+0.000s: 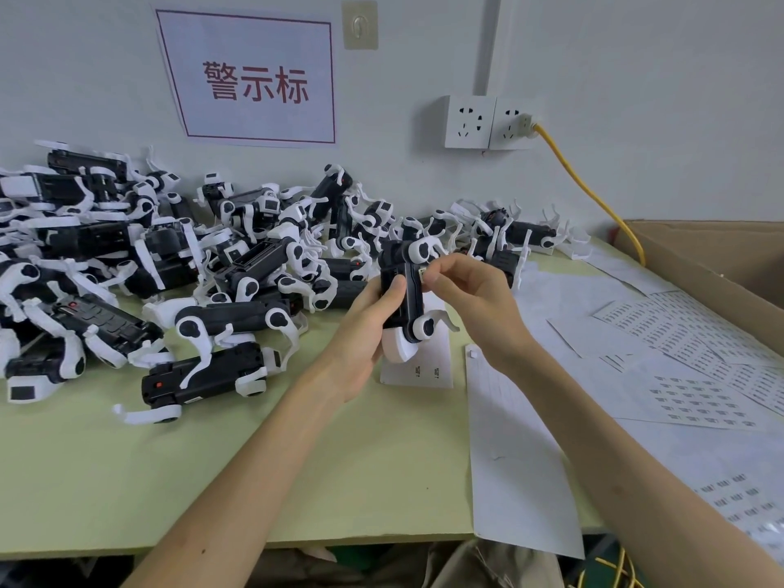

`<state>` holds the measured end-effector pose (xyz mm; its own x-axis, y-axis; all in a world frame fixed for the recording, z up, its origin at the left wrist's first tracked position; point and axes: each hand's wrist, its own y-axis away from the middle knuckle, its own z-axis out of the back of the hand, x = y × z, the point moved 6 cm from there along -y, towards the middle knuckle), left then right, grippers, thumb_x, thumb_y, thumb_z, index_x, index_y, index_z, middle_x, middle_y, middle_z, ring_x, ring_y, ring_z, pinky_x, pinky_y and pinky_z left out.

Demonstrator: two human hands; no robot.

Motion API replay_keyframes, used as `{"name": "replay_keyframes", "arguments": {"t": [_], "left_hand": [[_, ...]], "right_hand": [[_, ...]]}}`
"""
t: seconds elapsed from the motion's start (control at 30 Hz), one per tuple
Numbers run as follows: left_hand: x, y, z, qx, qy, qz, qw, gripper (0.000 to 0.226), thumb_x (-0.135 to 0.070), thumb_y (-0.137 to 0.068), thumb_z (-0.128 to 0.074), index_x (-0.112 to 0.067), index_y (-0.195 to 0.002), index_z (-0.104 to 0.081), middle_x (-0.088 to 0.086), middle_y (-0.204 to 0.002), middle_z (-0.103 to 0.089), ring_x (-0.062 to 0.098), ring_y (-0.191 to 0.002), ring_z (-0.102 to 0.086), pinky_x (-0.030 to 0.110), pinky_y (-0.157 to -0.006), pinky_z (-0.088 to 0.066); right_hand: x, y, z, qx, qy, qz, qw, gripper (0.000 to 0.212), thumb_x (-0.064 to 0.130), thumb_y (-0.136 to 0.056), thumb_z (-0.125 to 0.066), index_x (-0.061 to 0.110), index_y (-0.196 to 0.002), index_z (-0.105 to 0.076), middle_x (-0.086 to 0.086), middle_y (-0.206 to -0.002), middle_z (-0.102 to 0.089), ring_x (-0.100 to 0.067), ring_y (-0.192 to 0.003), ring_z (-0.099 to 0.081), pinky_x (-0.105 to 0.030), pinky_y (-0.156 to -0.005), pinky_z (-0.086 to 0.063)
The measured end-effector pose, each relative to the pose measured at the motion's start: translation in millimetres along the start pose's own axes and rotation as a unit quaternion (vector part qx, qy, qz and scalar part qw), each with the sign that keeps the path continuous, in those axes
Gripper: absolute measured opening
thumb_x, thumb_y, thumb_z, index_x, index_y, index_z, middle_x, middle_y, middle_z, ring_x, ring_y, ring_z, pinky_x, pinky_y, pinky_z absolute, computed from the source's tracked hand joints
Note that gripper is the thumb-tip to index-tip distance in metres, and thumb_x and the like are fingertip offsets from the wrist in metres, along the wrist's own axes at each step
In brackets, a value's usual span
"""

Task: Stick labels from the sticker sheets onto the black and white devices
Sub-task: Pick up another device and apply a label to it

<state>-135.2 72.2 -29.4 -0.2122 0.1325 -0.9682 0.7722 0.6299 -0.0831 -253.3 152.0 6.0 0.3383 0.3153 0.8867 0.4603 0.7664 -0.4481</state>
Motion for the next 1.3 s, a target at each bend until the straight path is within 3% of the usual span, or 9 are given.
{"name": "replay_keyframes", "arguments": {"t": [0.2, 0.3, 0.43, 0.6, 0.83, 1.07, 1.3], "left_hand": [[0.5, -0.7, -0.3, 0.001, -0.008, -0.008, 1.000, 0.030, -0.036, -0.106, -0.050, -0.024, -0.130, -0.063, -0.011, -0.110, -0.076, 0.006, -0.106, -0.070, 0.031, -0.099, -0.050], [0.8, -0.6, 0.2, -0.003, -0.026, -0.014, 1.000, 0.027, -0.036, -0.107, -0.049, -0.027, -0.128, -0.063, -0.013, -0.111, -0.076, 0.004, -0.109, -0.069, 0.028, -0.097, -0.048], [0.5, -1.2, 1.2, -0.019, -0.050, -0.029, 0.998, 0.024, -0.035, -0.106, -0.051, -0.029, -0.126, -0.063, -0.012, -0.117, -0.075, 0.008, -0.119, -0.065, 0.036, -0.111, -0.044], [1.2, -1.2, 2.4, -0.024, -0.065, -0.039, 0.997, 0.026, -0.035, -0.106, -0.053, -0.028, -0.130, -0.061, -0.009, -0.125, -0.072, 0.010, -0.125, -0.062, 0.042, -0.117, -0.039], [-0.2, -2.1, 4.4, -0.027, -0.101, -0.051, 0.993, 0.027, -0.031, -0.105, -0.056, -0.026, -0.132, -0.058, -0.009, -0.129, -0.069, 0.008, -0.126, -0.060, 0.040, -0.117, -0.039], [2.6, -3.7, 4.6, -0.036, -0.078, -0.030, 0.996, 0.026, -0.028, -0.106, -0.054, -0.021, -0.131, -0.059, 0.000, -0.130, -0.070, 0.017, -0.127, -0.061, 0.044, -0.117, -0.040], [0.2, -3.3, 6.3, -0.065, -0.040, -0.036, 0.996, 0.026, -0.025, -0.106, -0.054, -0.016, -0.130, -0.062, 0.005, -0.126, -0.071, 0.021, -0.123, -0.065, 0.042, -0.112, -0.046]], "right_hand": [[-0.2, -0.6, -0.8, 0.005, 0.008, 0.009, 1.000, 0.014, 0.014, -0.097, -0.066, 0.018, -0.084, -0.070, 0.009, -0.080, -0.071, -0.008, -0.082, -0.068, -0.019, -0.073, -0.050], [-1.3, -0.5, -1.4, 0.004, 0.017, 0.006, 1.000, 0.014, 0.014, -0.098, -0.066, 0.016, -0.085, -0.069, 0.007, -0.079, -0.072, -0.009, -0.081, -0.069, -0.027, -0.069, -0.049], [-1.4, -0.4, 0.4, -0.007, 0.030, 0.007, 0.999, 0.013, 0.014, -0.098, -0.066, 0.016, -0.085, -0.069, 0.009, -0.078, -0.072, -0.012, -0.080, -0.070, -0.035, -0.072, -0.050], [-3.8, -0.8, 0.9, -0.010, 0.032, 0.004, 0.999, 0.012, 0.016, -0.096, -0.067, 0.015, -0.085, -0.069, 0.009, -0.076, -0.071, -0.023, -0.079, -0.065, -0.046, -0.072, -0.049], [-7.2, -2.3, 2.7, -0.023, 0.043, -0.002, 0.999, 0.012, 0.010, -0.094, -0.072, 0.013, -0.082, -0.069, 0.008, -0.074, -0.071, -0.011, -0.076, -0.073, -0.019, -0.071, -0.053], [-13.1, -1.8, 3.0, 0.001, 0.009, -0.073, 0.997, 0.009, 0.016, -0.095, -0.072, 0.010, -0.087, -0.070, 0.002, -0.078, -0.072, -0.016, -0.078, -0.071, -0.031, -0.079, -0.057], [-6.0, -0.7, 0.1, 0.038, -0.006, -0.059, 0.998, 0.010, 0.014, -0.095, -0.068, 0.013, -0.085, -0.069, 0.001, -0.083, -0.070, -0.013, -0.078, -0.067, -0.030, -0.080, -0.054]]}}
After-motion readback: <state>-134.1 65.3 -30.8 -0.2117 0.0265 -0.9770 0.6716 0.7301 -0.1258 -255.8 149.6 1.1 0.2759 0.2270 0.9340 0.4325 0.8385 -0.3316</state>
